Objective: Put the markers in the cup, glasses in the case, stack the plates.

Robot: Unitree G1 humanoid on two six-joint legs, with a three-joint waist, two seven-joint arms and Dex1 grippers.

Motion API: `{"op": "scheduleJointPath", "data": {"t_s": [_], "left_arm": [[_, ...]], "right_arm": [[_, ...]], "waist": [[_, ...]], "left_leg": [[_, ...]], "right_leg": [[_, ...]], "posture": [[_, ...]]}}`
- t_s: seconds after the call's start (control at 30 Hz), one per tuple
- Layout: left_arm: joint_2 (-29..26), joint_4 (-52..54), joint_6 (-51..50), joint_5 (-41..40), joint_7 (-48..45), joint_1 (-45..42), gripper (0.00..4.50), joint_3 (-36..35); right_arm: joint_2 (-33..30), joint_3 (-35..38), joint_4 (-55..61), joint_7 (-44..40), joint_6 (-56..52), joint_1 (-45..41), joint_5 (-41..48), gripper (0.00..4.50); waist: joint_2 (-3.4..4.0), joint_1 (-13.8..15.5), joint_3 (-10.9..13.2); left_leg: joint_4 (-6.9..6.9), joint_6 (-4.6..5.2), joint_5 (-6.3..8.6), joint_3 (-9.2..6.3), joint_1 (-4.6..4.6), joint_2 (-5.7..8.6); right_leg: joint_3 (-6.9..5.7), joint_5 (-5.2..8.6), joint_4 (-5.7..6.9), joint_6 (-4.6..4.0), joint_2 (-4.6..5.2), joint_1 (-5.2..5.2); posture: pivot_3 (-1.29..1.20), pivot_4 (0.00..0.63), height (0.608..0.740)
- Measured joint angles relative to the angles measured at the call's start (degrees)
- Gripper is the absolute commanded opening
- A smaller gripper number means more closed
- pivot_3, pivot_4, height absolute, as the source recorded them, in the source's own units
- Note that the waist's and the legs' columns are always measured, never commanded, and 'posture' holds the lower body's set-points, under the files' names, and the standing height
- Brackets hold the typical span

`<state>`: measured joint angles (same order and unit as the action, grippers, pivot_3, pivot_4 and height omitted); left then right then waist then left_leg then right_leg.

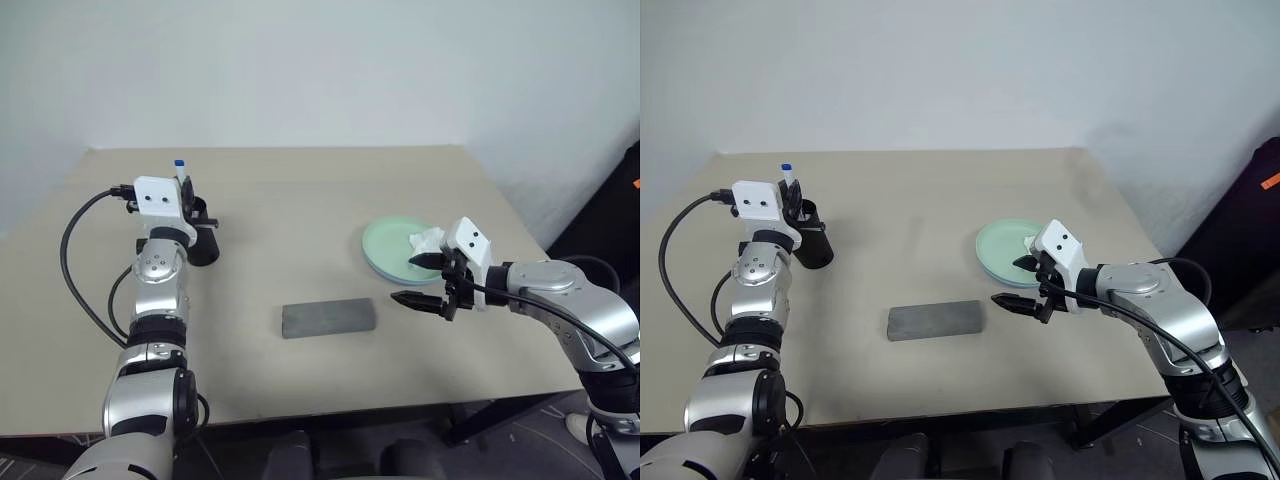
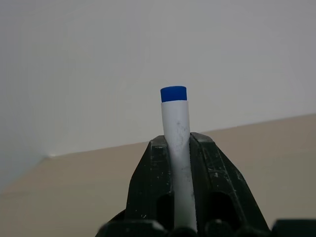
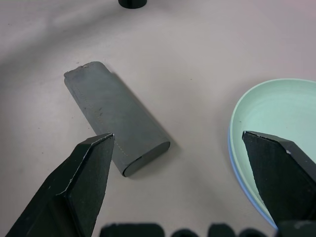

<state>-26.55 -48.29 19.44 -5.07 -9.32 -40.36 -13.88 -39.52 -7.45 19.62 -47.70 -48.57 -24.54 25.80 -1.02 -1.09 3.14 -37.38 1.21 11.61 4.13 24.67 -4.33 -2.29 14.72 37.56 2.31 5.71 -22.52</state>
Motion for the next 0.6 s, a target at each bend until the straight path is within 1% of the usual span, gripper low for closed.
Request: {"op": "scheduleJointPath", "data": {"t_s": [0.27, 0.37, 0.47, 0.57, 0.6], "left_arm": [[-0.02, 0.05, -0.17, -0.18, -1.33, -0.02, 3.92, -0.07], [-0.46, 1.43, -2.53, -0.94, -5.21, 0.02, 3.92, -0.03], [-1.83, 6.91, -8.75, -5.08, -13.90, 0.67, 3.92, 0.02], [-6.54, 14.24, -17.02, -9.32, -24.90, 2.73, 3.92, 0.62], [-9.19, 17.33, -19.95, -10.43, -29.24, 4.11, 3.92, 1.12]], "right_arm": [[0.35, -0.03, -0.04, 0.01, 0.00, -0.04, -0.02, 4.50], [0.44, -0.05, -0.06, 0.04, 0.01, -0.08, -0.03, 4.50], [0.55, -0.15, -0.05, 0.10, 0.01, -0.11, -0.04, 4.50], [0.53, -0.20, -0.01, 0.14, 0.00, -0.06, -0.03, 4.50], [0.49, -0.16, 0.02, 0.17, 0.00, 0.02, -0.02, 4.50]], "waist": [[0.00, 0.00, 0.00], [0.00, 0.00, 0.00], [0.00, -0.06, 0.00], [0.00, -0.37, 0.00], [0.01, -0.55, 0.00]], "left_leg": [[0.00, 0.00, 0.00, 0.00, 0.00, 0.00], [0.00, 0.00, 0.00, 0.00, 0.00, 0.00], [0.00, -0.01, 0.00, 0.01, 0.00, -0.01], [0.09, -0.02, 0.01, 0.03, 0.00, -0.02], [0.14, -0.02, 0.01, 0.05, 0.00, -0.03]], "right_leg": [[-0.01, -0.01, 0.00, -0.01, 0.00, -0.01], [-0.01, -0.01, 0.00, -0.01, 0.00, -0.02], [-0.01, -0.03, 0.00, -0.06, 0.01, -0.04], [0.01, -0.03, -0.01, -0.07, 0.00, -0.08], [0.02, -0.03, -0.01, -0.07, 0.00, -0.08]], "posture": [[0.00, 0.000, 0.740], [0.00, 0.000, 0.740], [0.00, 0.000, 0.740], [0.00, 0.000, 0.740], [0.00, 0.000, 0.740]]}}
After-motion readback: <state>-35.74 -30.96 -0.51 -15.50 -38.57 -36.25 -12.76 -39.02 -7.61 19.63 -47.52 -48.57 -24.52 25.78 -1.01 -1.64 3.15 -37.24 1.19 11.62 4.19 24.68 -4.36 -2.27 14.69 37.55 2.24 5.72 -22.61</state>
